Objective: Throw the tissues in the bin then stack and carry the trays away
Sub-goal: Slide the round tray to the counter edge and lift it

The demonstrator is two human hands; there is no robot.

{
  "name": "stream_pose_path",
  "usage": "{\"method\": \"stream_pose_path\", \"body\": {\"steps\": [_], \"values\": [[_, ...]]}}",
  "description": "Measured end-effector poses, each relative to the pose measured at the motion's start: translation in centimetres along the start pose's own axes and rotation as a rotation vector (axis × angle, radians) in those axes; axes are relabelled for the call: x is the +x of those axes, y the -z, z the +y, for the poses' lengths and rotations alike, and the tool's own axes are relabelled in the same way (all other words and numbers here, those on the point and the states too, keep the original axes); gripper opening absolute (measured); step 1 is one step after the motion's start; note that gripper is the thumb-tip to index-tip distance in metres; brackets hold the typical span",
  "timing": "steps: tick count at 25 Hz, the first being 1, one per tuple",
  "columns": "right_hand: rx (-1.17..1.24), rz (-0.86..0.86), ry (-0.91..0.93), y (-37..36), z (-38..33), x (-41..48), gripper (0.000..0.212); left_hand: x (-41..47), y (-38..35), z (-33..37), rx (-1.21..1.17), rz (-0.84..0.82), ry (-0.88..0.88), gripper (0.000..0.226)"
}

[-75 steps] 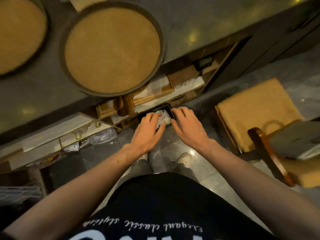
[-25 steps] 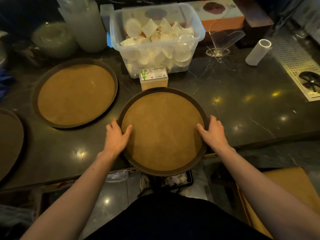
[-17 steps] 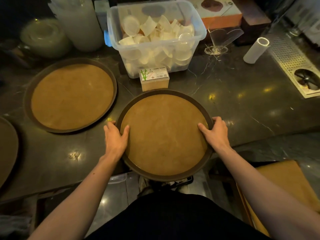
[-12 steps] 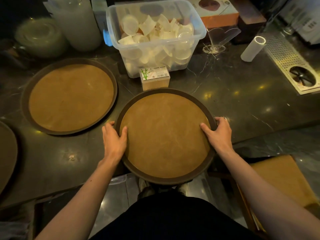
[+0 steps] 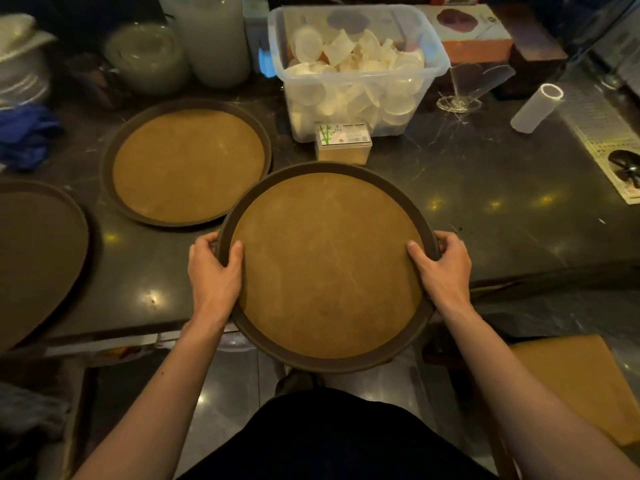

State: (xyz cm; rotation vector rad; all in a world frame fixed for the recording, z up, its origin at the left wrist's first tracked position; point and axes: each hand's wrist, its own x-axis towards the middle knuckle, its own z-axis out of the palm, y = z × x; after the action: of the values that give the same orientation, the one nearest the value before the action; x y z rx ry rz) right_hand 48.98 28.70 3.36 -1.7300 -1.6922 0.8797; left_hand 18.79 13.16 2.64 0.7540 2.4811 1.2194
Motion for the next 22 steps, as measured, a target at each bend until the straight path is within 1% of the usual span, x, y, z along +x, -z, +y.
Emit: {"method": "stream_pose_path", "body": {"steps": [3,6,9,11,15,19,22], "values": [[0.027,-0.069,0.063,0.0,-0.7,-1.1,0.043,-2.9,2.5,-0.8,-0.048,0.072,0.055,0.043],[0.052,-0.127,0.128,0.2,-0.7,-3.0,0.037,-6.6,4.8,-2.0,-0.043,0.133,0.065,0.04],[0.068,-0.178,0.151,-0.2,-0.6,-5.0,0.042,-9.8,7.1,-3.2,-0.017,0.21,0.085,0.032],[0.086,-0.226,0.171,-0.9,-1.3,-6.5,0.042,-11.6,9.0,-4.0,-0.003,0.267,0.112,0.028],[0.108,-0.301,0.233,-3.3,-3.6,-9.4,0.038,-13.6,13.3,-6.2,-0.005,0.36,0.167,0.019],[0.09,-0.345,0.283,-6.8,-7.2,-12.3,0.044,-14.0,17.6,-9.3,-0.012,0.455,0.203,0.023],[0.097,-0.41,0.306,-10.6,-10.7,-15.0,0.038,-13.7,21.4,-12.5,-0.044,0.526,0.242,0.027]]}}
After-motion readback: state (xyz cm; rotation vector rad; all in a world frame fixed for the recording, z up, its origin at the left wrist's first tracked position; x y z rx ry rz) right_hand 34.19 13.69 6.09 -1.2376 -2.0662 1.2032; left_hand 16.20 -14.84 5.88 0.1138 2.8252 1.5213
